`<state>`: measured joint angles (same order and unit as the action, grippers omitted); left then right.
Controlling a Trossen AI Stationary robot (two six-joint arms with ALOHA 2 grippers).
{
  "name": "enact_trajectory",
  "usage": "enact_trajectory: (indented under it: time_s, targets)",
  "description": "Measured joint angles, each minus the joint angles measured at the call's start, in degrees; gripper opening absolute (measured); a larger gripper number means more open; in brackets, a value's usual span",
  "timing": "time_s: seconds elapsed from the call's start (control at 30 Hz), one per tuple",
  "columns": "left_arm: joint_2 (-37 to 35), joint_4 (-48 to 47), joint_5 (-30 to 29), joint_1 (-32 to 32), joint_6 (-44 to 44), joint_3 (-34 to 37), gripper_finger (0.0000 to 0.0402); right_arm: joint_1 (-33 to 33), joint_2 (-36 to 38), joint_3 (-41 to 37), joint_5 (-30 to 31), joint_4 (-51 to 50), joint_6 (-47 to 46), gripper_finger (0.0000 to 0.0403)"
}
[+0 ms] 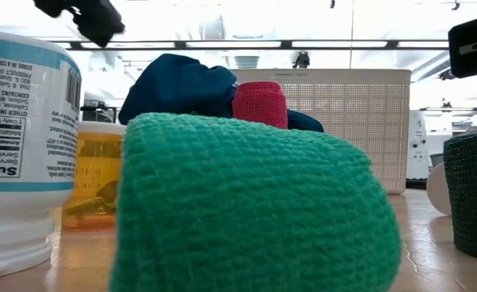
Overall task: Pick & place medical supplies in basket/bin
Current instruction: Put the red bandage into the yellow bin
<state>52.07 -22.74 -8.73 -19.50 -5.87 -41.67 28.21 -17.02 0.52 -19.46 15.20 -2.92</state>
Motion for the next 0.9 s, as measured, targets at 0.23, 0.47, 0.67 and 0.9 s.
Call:
enact_trajectory:
  time_s: [0.23, 0.47, 0.67, 0.9]
  targets:
    - [13.06, 0.14, -6.45, -6.2, 1.16, -7.9, 0.0226, 0.01, -0.01, 0.01, 0.01, 0.0, -0.02, 0.0272]
    - [22.32, 5.6, -15.77, -15.63, 5.07, -13.85, 0.0226, 0.0, 0.01, 0.01, 0.01, 0.0, 0.0, 0.0272]
    - [29.52, 5.85, -21.76, -18.3, 2.19, -17.67, 0.0225, 0.01, -0.01, 0.02, 0.01, 0.0, -0.02, 0.0272]
    - [38.33, 6.25, -21.95, -17.0, 2.02, -22.19, 0.0225, 0.02, -0.02, 0.02, 0.02, 0.0, -0.02, 0.0272]
